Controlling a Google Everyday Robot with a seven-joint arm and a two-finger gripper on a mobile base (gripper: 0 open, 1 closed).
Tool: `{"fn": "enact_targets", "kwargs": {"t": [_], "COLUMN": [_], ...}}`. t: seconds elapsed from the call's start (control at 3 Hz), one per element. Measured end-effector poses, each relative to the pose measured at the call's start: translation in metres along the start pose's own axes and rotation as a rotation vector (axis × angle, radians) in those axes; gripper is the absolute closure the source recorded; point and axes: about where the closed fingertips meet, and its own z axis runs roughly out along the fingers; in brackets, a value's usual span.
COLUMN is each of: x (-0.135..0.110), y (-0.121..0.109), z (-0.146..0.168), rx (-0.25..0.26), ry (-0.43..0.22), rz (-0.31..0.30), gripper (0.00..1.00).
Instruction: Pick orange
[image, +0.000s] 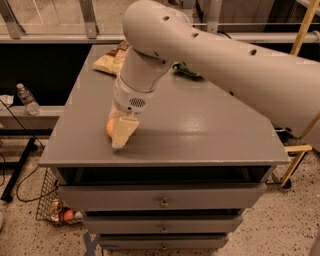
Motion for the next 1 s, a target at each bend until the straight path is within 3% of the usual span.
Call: {"fn": "enact_targets", "kwargs": {"t": [0.33, 0.67, 1.0], "x": [0.007, 0.010, 0.015], "y": [-0.003, -0.012, -0.026], "z": [-0.002, -0.023, -0.058], "rx": [-0.008, 0.026, 0.094], "ry": [-0.001, -0.017, -0.054], "rz": [-0.005, -0.017, -0.019], "gripper": [0.62, 0.85, 1.00]}}
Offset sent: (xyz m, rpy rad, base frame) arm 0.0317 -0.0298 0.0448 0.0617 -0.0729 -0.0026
